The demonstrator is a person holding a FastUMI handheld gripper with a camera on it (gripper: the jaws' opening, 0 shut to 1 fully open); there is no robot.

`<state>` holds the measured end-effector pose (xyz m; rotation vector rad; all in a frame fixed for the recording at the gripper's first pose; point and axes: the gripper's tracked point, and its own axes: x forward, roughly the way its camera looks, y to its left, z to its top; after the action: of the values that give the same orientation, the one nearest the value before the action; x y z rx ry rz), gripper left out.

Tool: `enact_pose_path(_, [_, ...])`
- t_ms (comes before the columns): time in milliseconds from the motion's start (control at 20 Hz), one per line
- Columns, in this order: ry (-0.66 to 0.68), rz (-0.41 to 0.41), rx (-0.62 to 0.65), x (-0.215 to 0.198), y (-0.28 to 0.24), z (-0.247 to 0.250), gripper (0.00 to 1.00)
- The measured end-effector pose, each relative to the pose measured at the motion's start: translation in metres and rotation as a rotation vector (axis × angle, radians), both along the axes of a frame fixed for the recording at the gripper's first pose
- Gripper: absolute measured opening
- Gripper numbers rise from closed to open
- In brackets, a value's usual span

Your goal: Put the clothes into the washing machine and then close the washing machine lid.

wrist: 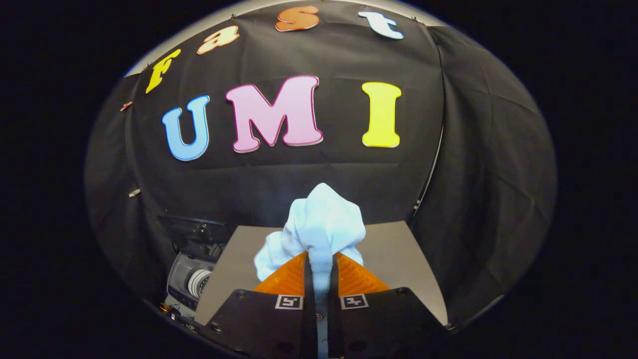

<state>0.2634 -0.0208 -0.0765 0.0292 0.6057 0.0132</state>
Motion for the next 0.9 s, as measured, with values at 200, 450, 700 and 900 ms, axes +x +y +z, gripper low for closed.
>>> enact_pose_path(200, [-0.127, 0.042, -0.002, -0.008, 0.026, 0.065, 0.12])
enact_pose_path(450, [-0.239, 0.117, 0.012, -0.01, 0.076, 0.121, 0.12])
enact_pose_path(700, [-0.304, 0.24, 0.039, -0.01, 0.159, 0.149, 0.12])
enact_pose_path(900, [-0.318, 0.344, 0.092, -0.013, 0.235, 0.146, 0.12])
